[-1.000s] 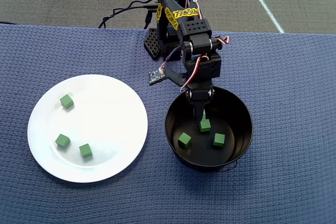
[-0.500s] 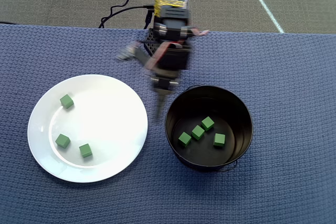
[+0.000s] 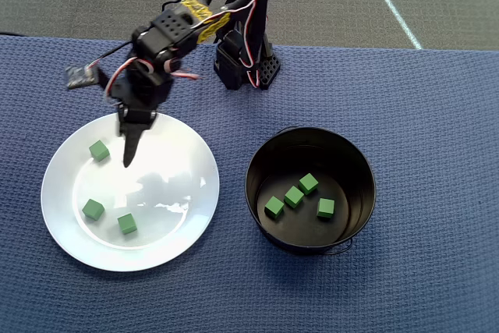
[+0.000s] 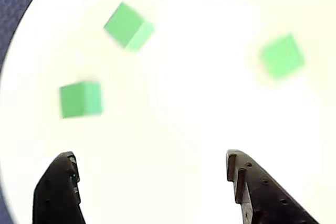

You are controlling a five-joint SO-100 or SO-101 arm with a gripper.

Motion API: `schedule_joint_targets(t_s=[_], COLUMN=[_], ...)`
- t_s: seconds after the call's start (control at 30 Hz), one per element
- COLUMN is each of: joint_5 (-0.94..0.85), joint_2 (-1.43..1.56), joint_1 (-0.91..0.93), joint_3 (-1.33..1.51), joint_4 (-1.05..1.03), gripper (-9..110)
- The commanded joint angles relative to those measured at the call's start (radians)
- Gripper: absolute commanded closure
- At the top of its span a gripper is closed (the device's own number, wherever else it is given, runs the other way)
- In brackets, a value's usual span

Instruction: Pick up the green cubes from the white plate and place them in the black recipient

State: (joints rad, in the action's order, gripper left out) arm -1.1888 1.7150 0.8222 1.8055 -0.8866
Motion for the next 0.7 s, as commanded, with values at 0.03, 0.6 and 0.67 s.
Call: schedule_joint_targets(t_s=[0.03,0.6,0.67], joint_5=[-0.453,-0.670,-0.670], joint_2=[-0.078,-0.342,-0.357], joint_1=[0.095,0.219,0.219], joint_3=[0.032,-0.179,-0.169], joint_4=[0.164,0.147,0.158], gripper=[71,71,71])
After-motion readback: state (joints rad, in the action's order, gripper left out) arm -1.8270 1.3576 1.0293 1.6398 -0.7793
